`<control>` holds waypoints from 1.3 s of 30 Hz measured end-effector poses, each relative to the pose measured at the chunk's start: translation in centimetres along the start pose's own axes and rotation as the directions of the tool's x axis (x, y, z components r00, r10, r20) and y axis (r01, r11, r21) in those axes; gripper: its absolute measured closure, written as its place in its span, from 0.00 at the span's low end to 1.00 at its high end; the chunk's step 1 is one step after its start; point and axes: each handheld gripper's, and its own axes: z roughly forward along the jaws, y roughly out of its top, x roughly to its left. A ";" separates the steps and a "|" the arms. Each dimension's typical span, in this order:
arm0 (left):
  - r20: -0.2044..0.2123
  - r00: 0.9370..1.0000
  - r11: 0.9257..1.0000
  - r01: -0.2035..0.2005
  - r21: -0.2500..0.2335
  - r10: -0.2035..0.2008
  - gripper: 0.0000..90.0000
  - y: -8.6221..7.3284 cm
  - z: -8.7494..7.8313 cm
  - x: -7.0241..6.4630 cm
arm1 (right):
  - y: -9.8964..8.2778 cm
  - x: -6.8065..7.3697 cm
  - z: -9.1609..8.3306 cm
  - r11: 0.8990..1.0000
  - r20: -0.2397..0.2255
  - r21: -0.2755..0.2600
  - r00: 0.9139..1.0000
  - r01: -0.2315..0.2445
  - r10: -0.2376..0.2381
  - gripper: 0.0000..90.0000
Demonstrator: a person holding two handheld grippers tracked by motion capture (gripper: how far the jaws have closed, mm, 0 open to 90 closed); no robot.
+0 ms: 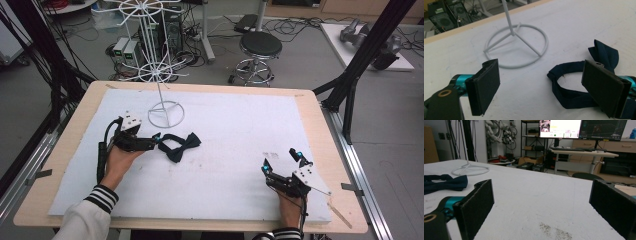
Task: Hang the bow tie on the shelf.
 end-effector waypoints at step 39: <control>0.056 0.997 0.955 0.028 0.294 -0.046 0.49 0.8 4.9 -1.2 | 0.0 0.0 0.0 1.000 0.001 -0.007 1.000 -0.003 0.003 0.05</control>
